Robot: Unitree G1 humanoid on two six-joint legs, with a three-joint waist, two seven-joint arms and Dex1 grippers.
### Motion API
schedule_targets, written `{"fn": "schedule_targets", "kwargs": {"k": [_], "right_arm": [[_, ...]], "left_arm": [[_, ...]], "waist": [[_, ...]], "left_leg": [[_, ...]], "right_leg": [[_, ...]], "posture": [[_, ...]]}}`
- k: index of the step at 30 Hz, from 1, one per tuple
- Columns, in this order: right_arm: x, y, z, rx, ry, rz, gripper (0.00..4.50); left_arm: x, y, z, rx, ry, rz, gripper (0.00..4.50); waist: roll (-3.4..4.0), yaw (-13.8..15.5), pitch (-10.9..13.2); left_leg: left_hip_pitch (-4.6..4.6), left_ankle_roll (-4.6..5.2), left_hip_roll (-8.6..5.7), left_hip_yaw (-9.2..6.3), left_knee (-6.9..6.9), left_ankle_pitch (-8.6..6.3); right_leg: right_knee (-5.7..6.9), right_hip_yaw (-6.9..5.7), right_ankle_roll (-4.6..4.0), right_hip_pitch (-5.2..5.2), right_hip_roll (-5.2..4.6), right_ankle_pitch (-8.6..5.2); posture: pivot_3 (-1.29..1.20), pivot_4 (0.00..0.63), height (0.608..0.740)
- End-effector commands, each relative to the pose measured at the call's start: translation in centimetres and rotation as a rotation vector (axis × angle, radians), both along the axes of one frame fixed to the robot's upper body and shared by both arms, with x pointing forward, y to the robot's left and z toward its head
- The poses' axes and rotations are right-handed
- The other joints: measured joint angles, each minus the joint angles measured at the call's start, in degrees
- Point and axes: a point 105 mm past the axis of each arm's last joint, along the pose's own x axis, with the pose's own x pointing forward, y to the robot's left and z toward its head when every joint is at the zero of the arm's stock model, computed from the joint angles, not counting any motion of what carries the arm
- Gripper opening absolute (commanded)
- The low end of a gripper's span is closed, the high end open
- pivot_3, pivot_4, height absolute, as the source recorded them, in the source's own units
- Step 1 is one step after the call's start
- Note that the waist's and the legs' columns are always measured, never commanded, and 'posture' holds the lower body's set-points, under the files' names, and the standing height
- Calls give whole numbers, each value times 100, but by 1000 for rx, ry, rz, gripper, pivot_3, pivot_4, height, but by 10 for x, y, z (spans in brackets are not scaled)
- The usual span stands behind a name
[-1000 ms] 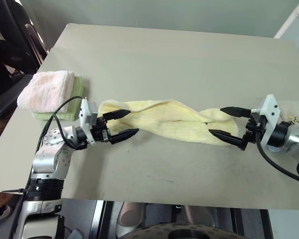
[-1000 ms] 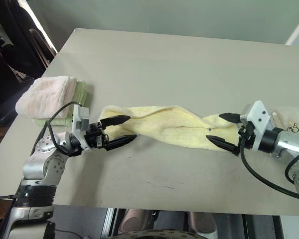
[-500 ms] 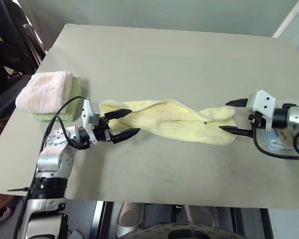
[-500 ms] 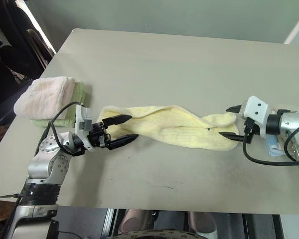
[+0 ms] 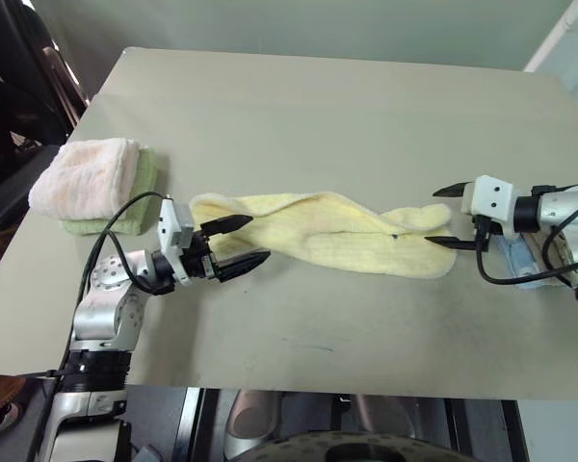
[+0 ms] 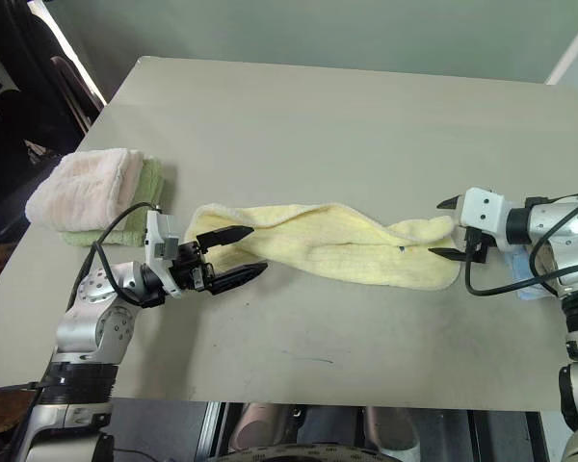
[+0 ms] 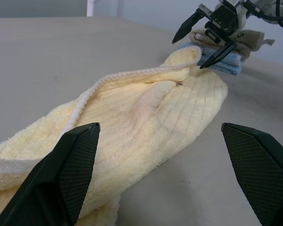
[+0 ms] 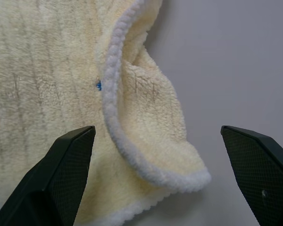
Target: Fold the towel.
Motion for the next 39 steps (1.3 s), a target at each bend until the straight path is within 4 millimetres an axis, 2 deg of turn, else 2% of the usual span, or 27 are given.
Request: {"fn": "schedule_targets", "kwargs": {"k": [1, 7, 9, 12, 21, 27, 31, 34, 39], "right_arm": [[4, 1, 10, -10, -52, 18, 4500], [5, 1, 10, -10, -55, 22, 4500], [2, 3, 10, -22, -54, 65, 4127], [1, 4, 10, -25, -52, 90, 3267], [2, 5, 10, -20, -51, 101, 22], [-4, 7, 13, -18, -39, 124, 22], [-13, 8, 26, -20, -41, 136, 22], [-17, 11, 39, 8, -74, 126, 22], [-18, 16, 73, 107, -189, 71, 22]], "left_arm": [[-1, 2, 13, 12, -67, 6, 4451], [-1, 2, 13, 12, -68, 6, 4451], [-1, -1, 16, 12, -74, 1, 4500], [-1, -3, 17, 12, -76, -4, 4500], [1, -5, 18, 12, -76, -8, 4500], [2, -3, 19, 15, -78, -2, 4500], [15, 6, 28, 0, -131, 67, 4500], [27, 13, 32, 35, -187, 129, 4500], [45, 30, 36, 123, -278, 216, 4500]], "waist": [[0, 2, 0], [0, 1, 0], [0, 0, 0], [0, 0, 0], [0, -2, 0], [1, -2, 0], [2, 14, 1], [1, 7, 1], [2, -2, 1]], "left_leg": [[0, 1, 0, 0, 0, 1], [0, 0, 1, 0, 0, 1], [0, 0, 2, 0, -1, 1], [-1, 0, 2, 0, -2, 1], [-1, -1, 2, 0, -2, 0], [-1, -1, 3, 0, -3, 0], [-3, -2, 2, 0, -4, 1], [-4, -3, 2, 0, -2, 2], [-2, -4, 2, 1, -3, 3]], "right_leg": [[1, 0, 0, 0, 0, 0], [1, -1, -3, -1, 0, 2], [1, -1, -3, -1, 0, 2], [0, -1, -5, -2, 0, 3], [0, -2, -7, -3, 0, 5], [0, -2, -8, -3, 0, 5], [0, -3, -9, -5, 0, 5], [0, -3, -9, -4, 0, 5], [0, -2, -9, -5, 1, 5]], "posture": [[0, 150, 740], [0, 150, 740], [0, 150, 740], [0, 150, 740], [0, 150, 740], [0, 150, 740], [0, 150, 740], [0, 150, 740], [0, 150, 740]]}}
